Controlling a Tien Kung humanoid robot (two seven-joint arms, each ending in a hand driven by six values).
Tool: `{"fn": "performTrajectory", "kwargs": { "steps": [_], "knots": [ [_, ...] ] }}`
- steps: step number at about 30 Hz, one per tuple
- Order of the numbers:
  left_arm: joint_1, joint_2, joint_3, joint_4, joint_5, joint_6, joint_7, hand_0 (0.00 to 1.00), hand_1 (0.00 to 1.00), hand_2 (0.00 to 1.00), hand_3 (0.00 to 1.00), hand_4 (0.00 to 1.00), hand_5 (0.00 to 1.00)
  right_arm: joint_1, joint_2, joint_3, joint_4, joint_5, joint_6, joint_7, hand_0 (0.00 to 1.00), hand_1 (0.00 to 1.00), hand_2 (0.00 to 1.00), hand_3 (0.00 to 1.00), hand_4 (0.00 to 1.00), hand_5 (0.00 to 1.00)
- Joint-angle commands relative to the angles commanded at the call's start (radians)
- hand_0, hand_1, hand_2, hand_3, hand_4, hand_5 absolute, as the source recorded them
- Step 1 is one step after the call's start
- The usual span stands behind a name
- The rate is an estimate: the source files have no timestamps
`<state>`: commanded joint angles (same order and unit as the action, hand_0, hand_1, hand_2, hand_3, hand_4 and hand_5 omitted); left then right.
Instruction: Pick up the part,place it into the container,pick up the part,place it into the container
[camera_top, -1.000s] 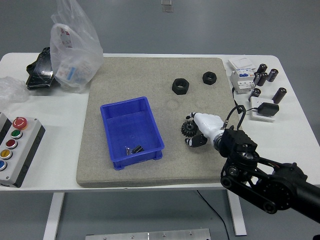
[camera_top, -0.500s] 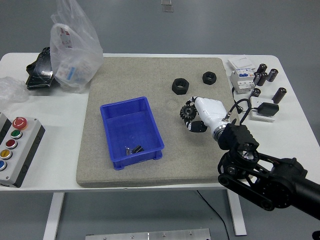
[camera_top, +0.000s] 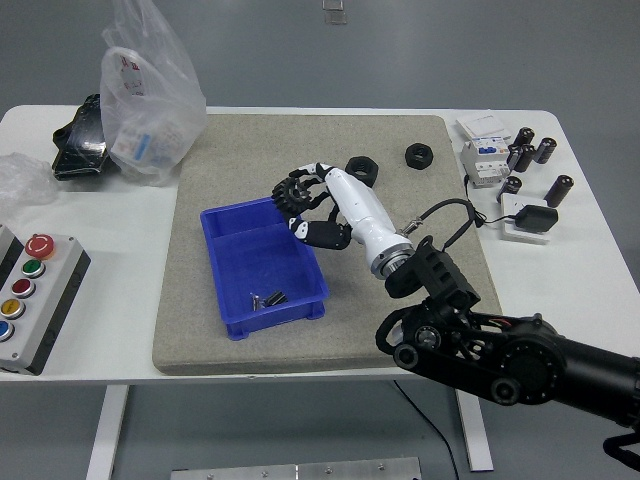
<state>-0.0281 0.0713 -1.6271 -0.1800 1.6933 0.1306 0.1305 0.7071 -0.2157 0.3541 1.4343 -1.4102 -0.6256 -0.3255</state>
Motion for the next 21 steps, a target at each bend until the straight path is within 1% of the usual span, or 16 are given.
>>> {"fn": "performTrajectory", "kwargs": {
  "steps": [2,4,5,9,10,11,16,17,21],
  "knots": [
    [0.000,0.000,0.000,0.000,0.000,0.000,0.001,0.627,0.533,0.538,0.620,0.716,0.418,0.001,0.002,-0.001,-0.002,0.051,0.019,0.037,0.470,0.605,0.546,0.624,0.536,0.002],
    [0.000,0.000,-0.001,0.000,0.001,0.000,0.001,0.627,0.533,0.538,0.620,0.716,0.418,0.002,0.003,-0.001,-0.007,0.100,0.049,0.058,0.470,0.605,0.546,0.624,0.536,0.002],
    [0.000,0.000,-0.001,0.000,0.001,0.000,0.001,0.627,0.534,0.538,0.620,0.718,0.423,0.002,0.004,-0.001,-0.010,0.127,0.069,0.063,0.500,0.654,0.664,0.686,0.541,0.024],
    [-0.001,0.000,0.001,0.000,0.000,0.000,0.000,0.627,0.534,0.538,0.620,0.718,0.423,0.001,0.006,0.001,-0.017,0.195,0.112,0.060,0.500,0.654,0.664,0.686,0.541,0.024],
    [-0.001,0.001,0.001,0.000,0.000,-0.001,0.000,0.627,0.534,0.538,0.620,0.718,0.423,0.001,0.006,0.001,-0.017,0.201,0.116,0.058,0.500,0.654,0.664,0.686,0.541,0.024],
    [-0.001,0.001,0.001,0.000,0.000,-0.001,0.000,0.627,0.534,0.539,0.621,0.721,0.424,0.001,0.006,0.002,-0.018,0.207,0.121,0.056,0.558,0.669,0.686,0.698,0.503,0.100],
    [-0.001,0.001,0.000,0.000,0.000,-0.001,0.000,0.627,0.534,0.539,0.621,0.721,0.424,-0.002,0.006,0.007,-0.019,0.201,0.128,0.042,0.558,0.669,0.686,0.698,0.503,0.100],
    [-0.001,0.001,0.000,0.000,0.000,-0.001,0.000,0.627,0.534,0.540,0.623,0.718,0.424,-0.003,0.006,0.009,-0.019,0.197,0.127,0.040,0.572,0.677,0.689,0.700,0.519,0.134],
    [0.000,0.001,-0.001,0.000,0.000,-0.001,-0.001,0.627,0.534,0.540,0.623,0.718,0.424,-0.003,0.006,0.011,-0.018,0.188,0.120,0.042,0.572,0.677,0.689,0.700,0.519,0.134]
  ]
}}
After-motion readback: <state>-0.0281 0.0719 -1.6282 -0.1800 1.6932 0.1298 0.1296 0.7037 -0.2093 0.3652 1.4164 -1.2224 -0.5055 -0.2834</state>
